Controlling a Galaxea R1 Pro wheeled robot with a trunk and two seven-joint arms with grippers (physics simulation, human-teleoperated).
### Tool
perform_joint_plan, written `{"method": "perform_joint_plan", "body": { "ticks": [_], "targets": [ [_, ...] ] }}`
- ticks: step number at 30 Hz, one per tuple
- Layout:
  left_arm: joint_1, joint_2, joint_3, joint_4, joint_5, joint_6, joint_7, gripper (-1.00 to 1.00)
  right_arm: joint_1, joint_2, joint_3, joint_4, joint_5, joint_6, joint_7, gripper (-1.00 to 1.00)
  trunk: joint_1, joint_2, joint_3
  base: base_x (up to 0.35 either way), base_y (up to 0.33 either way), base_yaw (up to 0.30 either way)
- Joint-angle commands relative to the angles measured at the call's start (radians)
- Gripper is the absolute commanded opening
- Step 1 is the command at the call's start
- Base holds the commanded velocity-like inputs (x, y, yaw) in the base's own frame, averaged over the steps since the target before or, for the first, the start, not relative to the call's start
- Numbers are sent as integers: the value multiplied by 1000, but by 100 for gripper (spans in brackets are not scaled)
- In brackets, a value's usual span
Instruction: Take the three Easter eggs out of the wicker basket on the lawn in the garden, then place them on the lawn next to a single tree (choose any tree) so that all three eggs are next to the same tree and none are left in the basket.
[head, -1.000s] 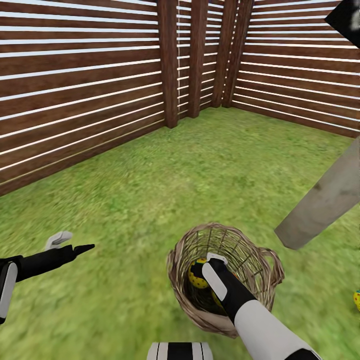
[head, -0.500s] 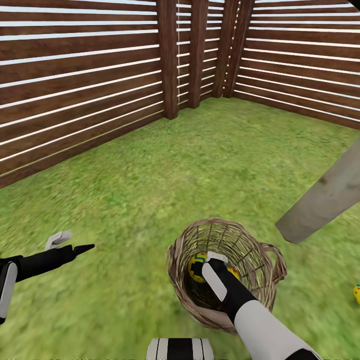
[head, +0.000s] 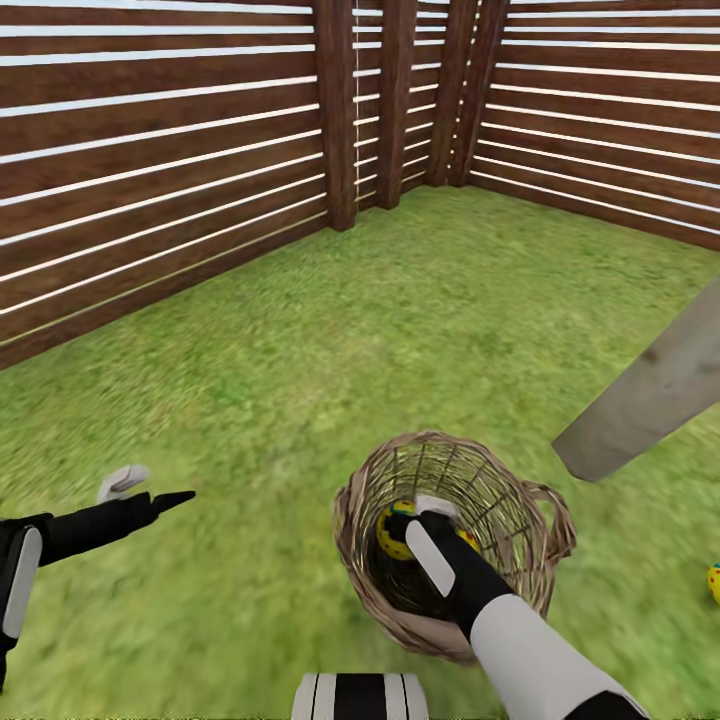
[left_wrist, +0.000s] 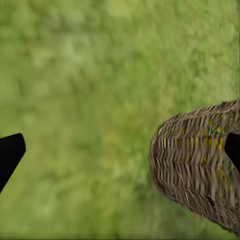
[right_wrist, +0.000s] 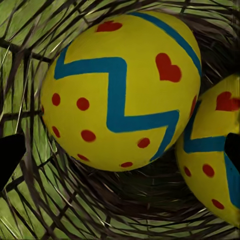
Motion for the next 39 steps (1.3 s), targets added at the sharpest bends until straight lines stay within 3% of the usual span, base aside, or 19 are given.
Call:
{"method": "perform_joint_plan", "body": {
  "ticks": [1, 4, 13, 25, 26, 33, 39],
  "targets": [
    [-1, -3, 0, 0, 7, 9, 5, 100, -1, -6, 4, -4, -9, 2, -10, 100, 0, -1, -5, 0, 0, 0],
    [-1, -6, -1, 0, 7, 8, 7, 100, 0, -20, 4, -7, -8, 3, -11, 100, 2, -1, -16, 0, 0, 0],
    [-1, -6, -1, 0, 6, 8, 6, 100, 0, -24, 4, -8, -8, 2, -12, 100, 6, -3, -51, 0, 0, 0],
    [-1, -6, -1, 0, 5, 8, 6, 100, 1, -26, 8, -10, -7, -36, 43, 100, 6, -3, -51, 0, 0, 0],
    [-1, -6, -1, 0, 5, 8, 6, 100, 1, -26, 8, -10, -7, -36, 88, 100, 6, -3, -51, 0, 0, 0],
    [-1, -7, -1, 0, 5, 8, 6, 100, 1, -26, 8, -6, -7, -42, 94, 100, 6, -3, -51, 0, 0, 0],
    [-1, -7, -1, 0, 5, 8, 4, 100, 1, -27, 8, -4, -7, -97, 94, 100, 6, -3, -51, 0, 0, 0]
  ]
}}
